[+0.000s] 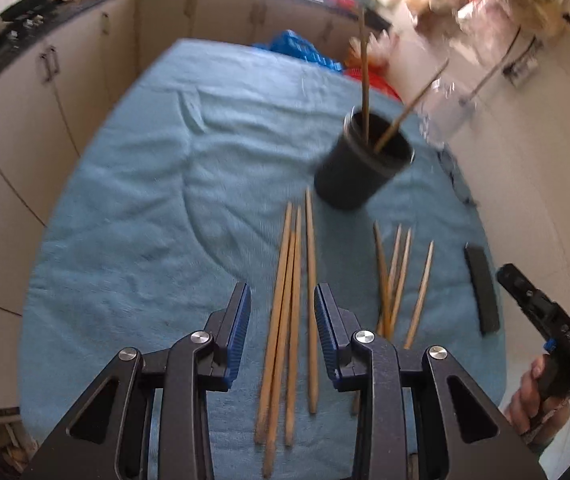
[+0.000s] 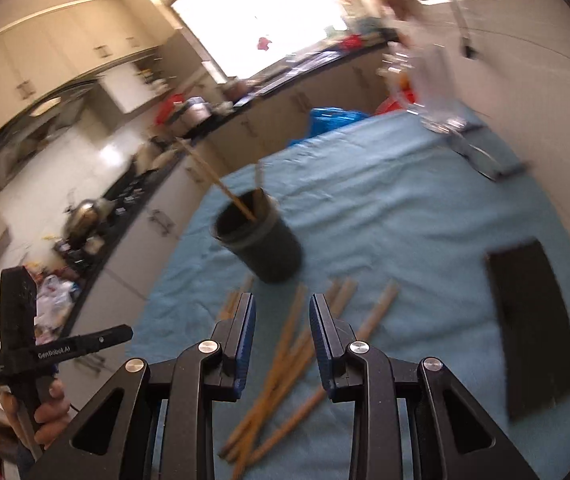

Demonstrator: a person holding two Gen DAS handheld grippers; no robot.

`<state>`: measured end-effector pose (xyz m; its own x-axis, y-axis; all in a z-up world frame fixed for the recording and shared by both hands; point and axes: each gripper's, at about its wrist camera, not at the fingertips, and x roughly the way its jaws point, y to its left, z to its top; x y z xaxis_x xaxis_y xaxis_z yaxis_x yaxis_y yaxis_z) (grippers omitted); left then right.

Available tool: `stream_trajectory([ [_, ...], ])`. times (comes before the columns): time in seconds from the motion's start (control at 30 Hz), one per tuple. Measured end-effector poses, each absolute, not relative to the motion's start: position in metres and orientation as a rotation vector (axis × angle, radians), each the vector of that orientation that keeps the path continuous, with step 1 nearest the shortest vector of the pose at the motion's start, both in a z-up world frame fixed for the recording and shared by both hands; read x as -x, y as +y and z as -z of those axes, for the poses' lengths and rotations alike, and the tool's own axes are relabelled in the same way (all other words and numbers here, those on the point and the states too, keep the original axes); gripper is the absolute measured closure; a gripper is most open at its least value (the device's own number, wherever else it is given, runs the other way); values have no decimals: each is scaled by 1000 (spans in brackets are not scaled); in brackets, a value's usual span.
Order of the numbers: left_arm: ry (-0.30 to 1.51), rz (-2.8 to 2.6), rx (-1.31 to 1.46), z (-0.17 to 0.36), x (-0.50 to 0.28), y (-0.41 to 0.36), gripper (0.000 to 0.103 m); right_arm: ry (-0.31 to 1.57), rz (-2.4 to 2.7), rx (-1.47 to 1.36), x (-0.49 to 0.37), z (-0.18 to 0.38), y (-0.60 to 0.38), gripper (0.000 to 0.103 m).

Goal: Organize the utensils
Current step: 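Grasp another chopstick on the towel with the left tool while the right tool grasps one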

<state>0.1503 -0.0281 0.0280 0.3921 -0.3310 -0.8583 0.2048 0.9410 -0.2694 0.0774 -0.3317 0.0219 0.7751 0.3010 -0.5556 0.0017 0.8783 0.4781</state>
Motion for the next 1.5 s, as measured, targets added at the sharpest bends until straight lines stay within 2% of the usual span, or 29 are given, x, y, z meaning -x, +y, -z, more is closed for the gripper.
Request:
stream_trajectory([
  [0.27,1194,410,68,14,-184,-38,72,738,5,-534,-42,1,-329,73],
  [0.5,1192,380,11,27,-208,-56,80,788,28,-477,-49,-1,-317,73],
  [0.63,1210,394,-24,35,-215,-63,81,791,29,-467,-51,1,-317,73],
  [0.93,1208,376,-114,45,-222,-76,83,849,45,-512,-78,23,-331,73],
  [1.07,1189,355,-112,48,-221,-67,93,875,57,-510,-92,28,-334,73],
  [1.5,1197,333,-84,49,-217,-54,94,1034,164,-440,-159,56,-328,73],
])
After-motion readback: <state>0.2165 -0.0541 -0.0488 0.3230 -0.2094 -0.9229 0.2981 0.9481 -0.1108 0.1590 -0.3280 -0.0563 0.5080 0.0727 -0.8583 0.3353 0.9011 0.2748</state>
